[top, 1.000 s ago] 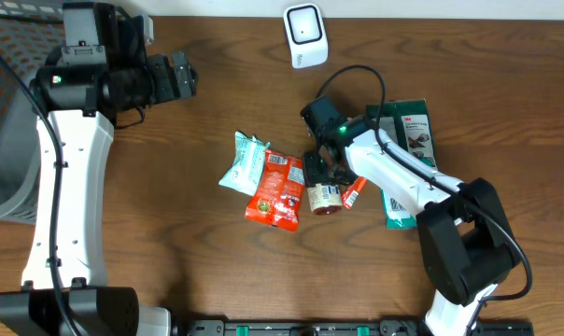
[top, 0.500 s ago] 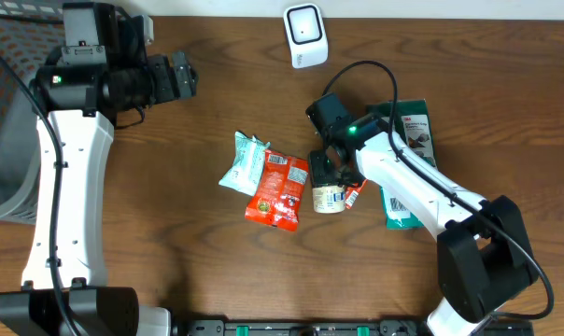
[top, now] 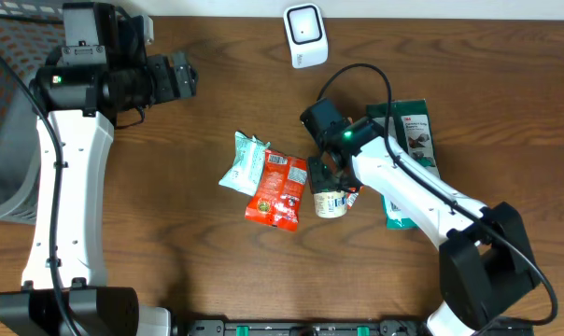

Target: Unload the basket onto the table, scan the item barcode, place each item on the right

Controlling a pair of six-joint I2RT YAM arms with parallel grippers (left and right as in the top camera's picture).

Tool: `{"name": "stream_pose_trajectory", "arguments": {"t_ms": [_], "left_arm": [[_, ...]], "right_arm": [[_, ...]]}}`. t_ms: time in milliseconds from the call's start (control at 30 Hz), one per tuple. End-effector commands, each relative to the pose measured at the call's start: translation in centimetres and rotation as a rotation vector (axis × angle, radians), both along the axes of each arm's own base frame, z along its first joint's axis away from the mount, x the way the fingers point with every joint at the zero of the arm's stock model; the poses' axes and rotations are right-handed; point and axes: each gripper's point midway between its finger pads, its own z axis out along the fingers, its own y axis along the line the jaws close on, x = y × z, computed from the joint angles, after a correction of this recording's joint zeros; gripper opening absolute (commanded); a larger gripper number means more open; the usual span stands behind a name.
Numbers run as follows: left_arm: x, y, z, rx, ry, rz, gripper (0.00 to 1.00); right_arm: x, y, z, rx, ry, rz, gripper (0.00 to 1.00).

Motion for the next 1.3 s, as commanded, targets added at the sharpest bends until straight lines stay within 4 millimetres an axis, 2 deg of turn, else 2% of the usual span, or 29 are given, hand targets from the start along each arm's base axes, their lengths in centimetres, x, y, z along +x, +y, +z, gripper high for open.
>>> {"name": "stream_pose_trajectory", "arguments": {"t_ms": [0,500,667,800,933,1133,1267], "left_arm": [[0.1,-0.2,0.2,-0.004,-0.005,-0.014,0.97],[0.1,-0.2,0.2,-0.004,-0.005,-0.014,0.97],[0.1,-0.2,0.2,-0.004,-0.005,-0.014,0.97],[0.1,-0.2,0.2,-0.004,-0.005,-0.014,0.97],[0.1,-0.2,0.2,-0.004,-0.005,-0.014,0.97],[0.1,-0.2,0.2,-0.004,-0.005,-0.014,0.97],[0.1,-0.2,0.2,-0.004,-0.005,-0.014,0.97]], "right_arm": [[0.3,-0.2,1.7,0.002,-0.051,-0.012,0.45],[-1.8,-1.1,1.7,-0.043,0.021,-0.025,0.42],[-1.0,-0.4,2.5,-0.011,-0.032,-0.02,0.41],[-0.1,0.2,3.9,0.032,-0.096,-0.021,0.41],[-0.1,0.1,5.0,0.044,-0.125,-0.023,0.41],[-1.1,0.4,4.7,0.032,-0.105,-0.01,0.41],[-1.0,0.4,4.7,0.02,-0.119,-0.006,0.43]]}}
